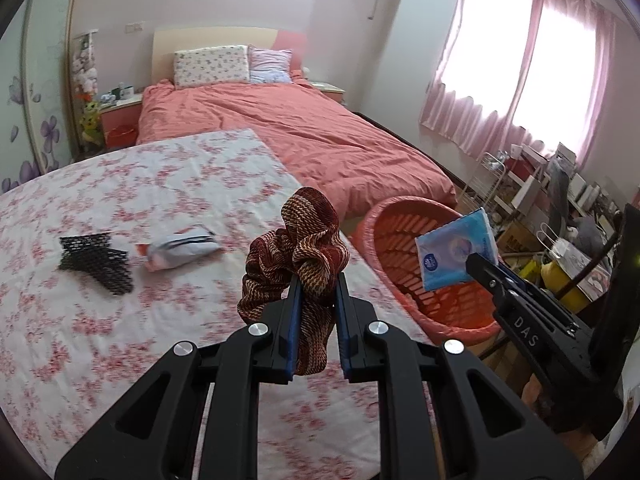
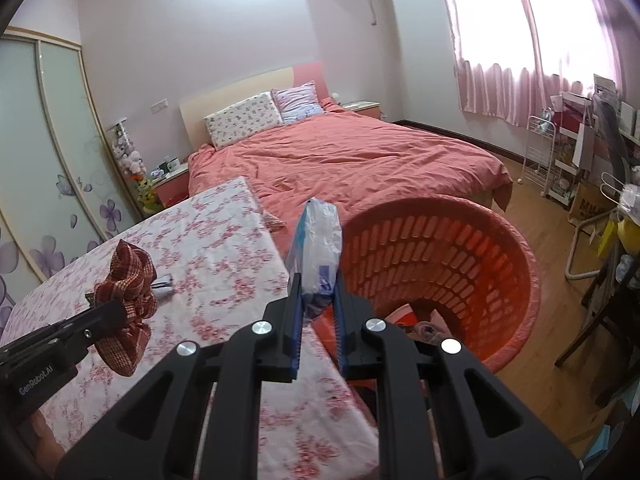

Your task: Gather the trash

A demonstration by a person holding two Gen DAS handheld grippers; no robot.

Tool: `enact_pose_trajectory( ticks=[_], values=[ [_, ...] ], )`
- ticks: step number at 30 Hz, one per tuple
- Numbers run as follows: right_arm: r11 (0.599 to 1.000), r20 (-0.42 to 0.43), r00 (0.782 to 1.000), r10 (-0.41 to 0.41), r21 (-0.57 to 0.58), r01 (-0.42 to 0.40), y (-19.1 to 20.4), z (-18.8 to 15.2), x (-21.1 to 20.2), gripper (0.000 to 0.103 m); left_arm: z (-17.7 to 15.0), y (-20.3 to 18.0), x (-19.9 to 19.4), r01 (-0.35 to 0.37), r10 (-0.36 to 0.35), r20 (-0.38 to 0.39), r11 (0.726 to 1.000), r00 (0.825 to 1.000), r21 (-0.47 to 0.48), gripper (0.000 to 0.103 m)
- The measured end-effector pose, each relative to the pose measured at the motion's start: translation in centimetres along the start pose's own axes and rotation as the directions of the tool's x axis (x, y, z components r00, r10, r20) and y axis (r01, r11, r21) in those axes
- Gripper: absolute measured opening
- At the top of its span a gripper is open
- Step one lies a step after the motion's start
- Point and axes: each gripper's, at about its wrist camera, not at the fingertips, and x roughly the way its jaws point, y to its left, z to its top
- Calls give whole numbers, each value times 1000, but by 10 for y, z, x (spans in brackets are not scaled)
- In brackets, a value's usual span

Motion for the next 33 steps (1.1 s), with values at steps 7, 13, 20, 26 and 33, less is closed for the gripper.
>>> enact_pose_trajectory(
  ticks=[7, 13, 20, 26, 33],
  values=[
    [998, 22, 999, -38, 41, 37, -28, 1, -2, 14, 1, -22, 11, 70, -69, -8, 998, 998, 11, 15],
    [994, 40, 997, -72, 90, 68, -56, 4, -2, 14, 7, -48, 24, 133, -133, -11, 990, 991, 34, 16],
    [985, 42, 994, -103, 145, 95, -90, 7, 4, 14, 8, -79, 43, 184, -182, -33, 981, 983, 59, 15],
    [982, 40, 994, -106, 163, 98, -105, 9, 12, 15, 9, -97, 57, 213, -210, -54, 974, 976, 75, 15],
    [980, 27, 995, -99, 175, 92, -110, 11, 24, 16, 8, -106, 74, 227, -220, -90, 971, 971, 77, 16]
  ],
)
